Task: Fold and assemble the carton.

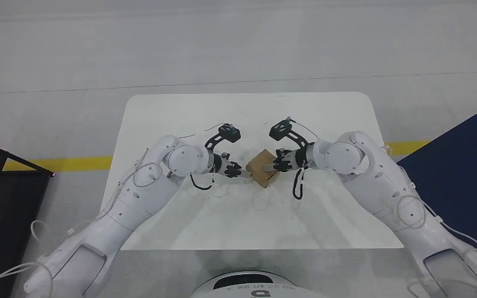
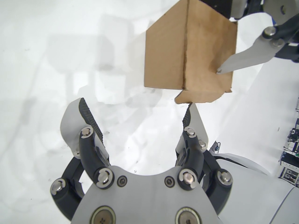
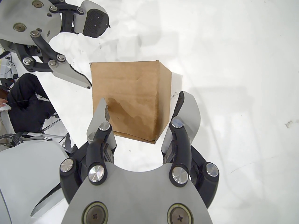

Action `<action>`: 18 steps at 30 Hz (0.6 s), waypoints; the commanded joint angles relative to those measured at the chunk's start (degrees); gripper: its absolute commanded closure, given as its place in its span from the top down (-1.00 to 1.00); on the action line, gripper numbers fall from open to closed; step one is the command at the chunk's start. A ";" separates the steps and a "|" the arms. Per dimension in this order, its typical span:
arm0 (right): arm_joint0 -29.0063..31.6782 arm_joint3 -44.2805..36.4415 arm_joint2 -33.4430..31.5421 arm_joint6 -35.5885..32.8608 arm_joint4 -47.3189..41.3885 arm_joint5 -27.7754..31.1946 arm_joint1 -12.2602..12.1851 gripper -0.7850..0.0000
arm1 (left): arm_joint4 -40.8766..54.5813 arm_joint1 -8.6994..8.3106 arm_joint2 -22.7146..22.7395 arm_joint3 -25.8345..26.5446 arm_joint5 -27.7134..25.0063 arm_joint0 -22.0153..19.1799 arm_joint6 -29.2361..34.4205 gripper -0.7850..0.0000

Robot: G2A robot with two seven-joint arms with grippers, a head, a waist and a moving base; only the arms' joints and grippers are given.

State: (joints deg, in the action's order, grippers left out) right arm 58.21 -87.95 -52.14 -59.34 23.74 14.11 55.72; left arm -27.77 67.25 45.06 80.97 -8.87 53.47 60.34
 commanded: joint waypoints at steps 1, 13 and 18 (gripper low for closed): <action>0.12 -0.08 -0.17 0.07 -0.55 0.31 0.01 0.38 | 0.00 0.03 0.00 -0.06 0.04 -0.08 0.04 1.00; -0.75 3.41 -2.16 -3.89 -11.94 4.83 0.03 0.33 | 0.07 -0.13 0.97 0.95 0.36 0.11 0.10 1.00; -1.01 3.68 -2.00 -4.75 -12.26 5.30 0.04 0.33 | 0.26 0.01 0.73 1.20 0.30 0.00 -0.01 1.00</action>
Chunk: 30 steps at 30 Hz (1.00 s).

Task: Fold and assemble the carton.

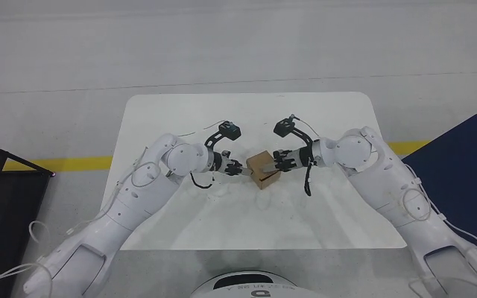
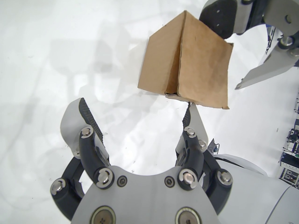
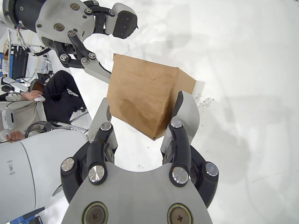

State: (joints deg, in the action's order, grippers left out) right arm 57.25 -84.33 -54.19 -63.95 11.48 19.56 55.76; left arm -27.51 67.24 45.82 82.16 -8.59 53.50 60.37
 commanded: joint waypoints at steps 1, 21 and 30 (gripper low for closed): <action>-0.13 0.13 0.12 -0.28 0.02 -0.36 0.03 0.33 | 0.02 0.05 -0.06 0.07 -0.08 -0.04 -0.13 1.00; -0.63 -0.35 1.27 -0.31 1.72 -1.63 0.27 0.33 | 1.03 0.32 -0.10 -0.02 -0.55 -0.17 -0.40 1.00; -0.15 -1.01 1.04 -0.13 2.30 -1.93 0.13 0.40 | 1.49 0.75 -0.81 -0.99 -0.30 -0.97 -0.21 1.00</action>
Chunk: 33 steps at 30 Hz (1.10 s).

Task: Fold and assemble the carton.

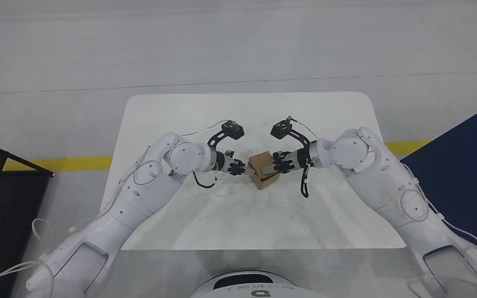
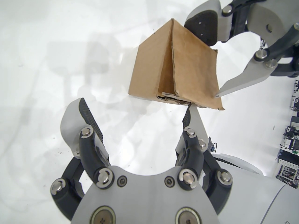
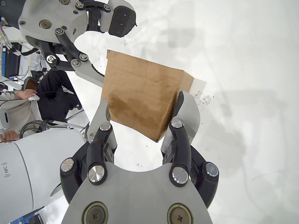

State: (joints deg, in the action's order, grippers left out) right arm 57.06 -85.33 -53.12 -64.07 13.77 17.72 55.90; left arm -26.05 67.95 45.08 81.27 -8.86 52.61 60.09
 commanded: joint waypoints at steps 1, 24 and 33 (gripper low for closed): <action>0.04 0.12 -0.12 0.12 0.11 -0.50 -0.03 0.39 | 0.06 0.07 -0.11 -0.18 -0.02 -0.16 0.08 1.00; 0.50 0.40 -0.84 2.21 -1.01 -3.75 0.22 0.44 | 0.45 0.38 -0.08 -0.84 -0.01 -0.67 0.36 1.00; -0.14 1.74 -1.14 0.61 -3.33 -3.97 0.32 0.33 | 0.45 0.55 -0.22 -0.72 0.28 -1.02 0.53 1.00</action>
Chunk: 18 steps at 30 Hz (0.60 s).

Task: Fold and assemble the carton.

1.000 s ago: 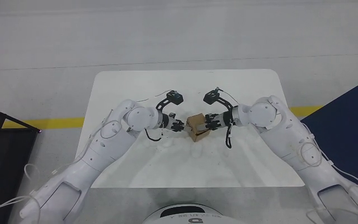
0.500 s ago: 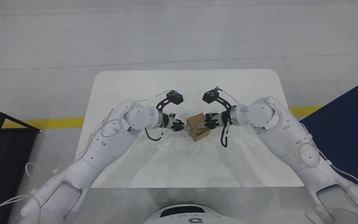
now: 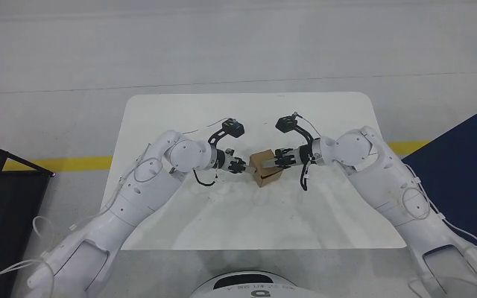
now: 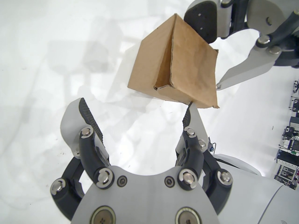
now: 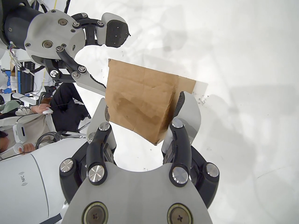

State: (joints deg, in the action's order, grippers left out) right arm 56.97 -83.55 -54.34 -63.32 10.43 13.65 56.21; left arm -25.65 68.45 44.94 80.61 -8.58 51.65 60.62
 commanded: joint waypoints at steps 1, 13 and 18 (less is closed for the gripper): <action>-0.10 -0.08 0.11 -0.22 0.10 0.20 0.02 0.33 | 0.08 0.09 -0.17 -0.10 0.05 -0.16 0.06 1.00; -0.10 -0.74 0.46 -0.79 1.97 -0.47 0.00 0.17 | 0.49 0.59 -1.07 -1.25 0.38 -0.61 0.14 1.00; -0.15 -1.22 0.86 -0.96 3.14 -1.14 0.04 0.03 | 0.98 0.71 -1.17 -1.64 0.35 -0.63 0.31 1.00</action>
State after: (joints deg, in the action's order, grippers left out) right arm 56.84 -84.73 -53.53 -64.24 13.38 12.73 56.24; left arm -24.83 69.14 43.81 79.08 -8.23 50.99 60.89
